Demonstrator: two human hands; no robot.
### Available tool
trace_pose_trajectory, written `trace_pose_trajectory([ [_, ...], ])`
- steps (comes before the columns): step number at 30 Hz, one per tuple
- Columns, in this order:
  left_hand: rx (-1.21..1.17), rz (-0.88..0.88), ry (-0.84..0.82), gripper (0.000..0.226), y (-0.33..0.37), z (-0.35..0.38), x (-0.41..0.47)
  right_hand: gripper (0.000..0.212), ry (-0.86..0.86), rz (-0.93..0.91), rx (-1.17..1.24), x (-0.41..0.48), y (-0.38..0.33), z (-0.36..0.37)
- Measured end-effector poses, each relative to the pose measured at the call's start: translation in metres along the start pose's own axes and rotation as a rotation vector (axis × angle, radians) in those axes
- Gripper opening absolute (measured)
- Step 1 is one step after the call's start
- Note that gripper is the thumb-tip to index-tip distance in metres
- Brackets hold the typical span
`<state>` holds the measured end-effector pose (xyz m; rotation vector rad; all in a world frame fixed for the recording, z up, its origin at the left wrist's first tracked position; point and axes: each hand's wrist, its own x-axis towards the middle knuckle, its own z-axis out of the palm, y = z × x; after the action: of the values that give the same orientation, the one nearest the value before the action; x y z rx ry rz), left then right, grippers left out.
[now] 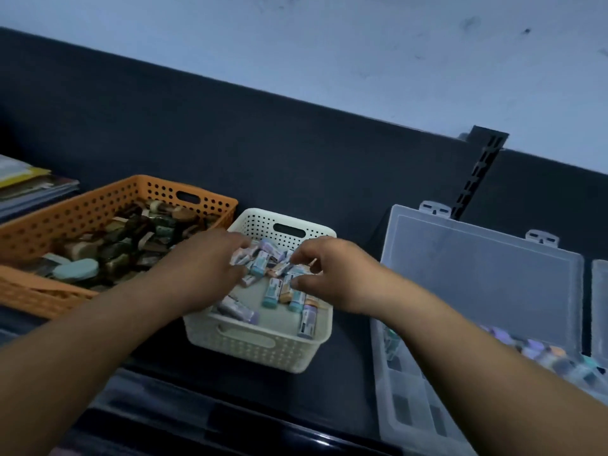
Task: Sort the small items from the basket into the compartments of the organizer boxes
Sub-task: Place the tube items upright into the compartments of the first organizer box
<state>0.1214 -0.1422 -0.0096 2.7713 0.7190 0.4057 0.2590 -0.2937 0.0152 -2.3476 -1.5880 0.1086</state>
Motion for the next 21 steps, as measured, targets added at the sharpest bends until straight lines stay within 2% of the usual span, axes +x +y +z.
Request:
trace_pose_trajectory([
  [3, 0.112, 0.033, 0.05, 0.044, -0.012, 0.0, -0.002, 0.044, -0.113, 0.009, -0.079, 0.031, -0.007, 0.015],
  [7, 0.134, 0.053, -0.01, 0.047, -0.023, 0.006, 0.0, 0.062, -0.287, 0.089, -0.159, 0.068, -0.004, 0.038],
  [10, 0.164, 0.079, -0.036, 0.048, -0.025, 0.008, 0.003, 0.068, -0.325, 0.132, -0.155, 0.088, 0.005, 0.05],
  [13, 0.188, 0.099, -0.032, 0.042, -0.026, 0.009, 0.003, 0.098, -0.359, 0.202, -0.114, 0.101, 0.014, 0.056],
  [15, 0.179, 0.104, -0.024, 0.039, -0.026, 0.009, 0.003, 0.108, -0.378, 0.22, -0.078, 0.109, 0.017, 0.057],
  [18, 0.158, 0.104, -0.017, 0.039, -0.026, 0.009, 0.003, 0.103, -0.418, 0.206, -0.156, 0.116, 0.016, 0.06],
  [21, 0.131, 0.113, -0.014, 0.035, -0.028, 0.01, 0.003, 0.083, -0.333, 0.179, -0.157, 0.117, 0.013, 0.062],
])
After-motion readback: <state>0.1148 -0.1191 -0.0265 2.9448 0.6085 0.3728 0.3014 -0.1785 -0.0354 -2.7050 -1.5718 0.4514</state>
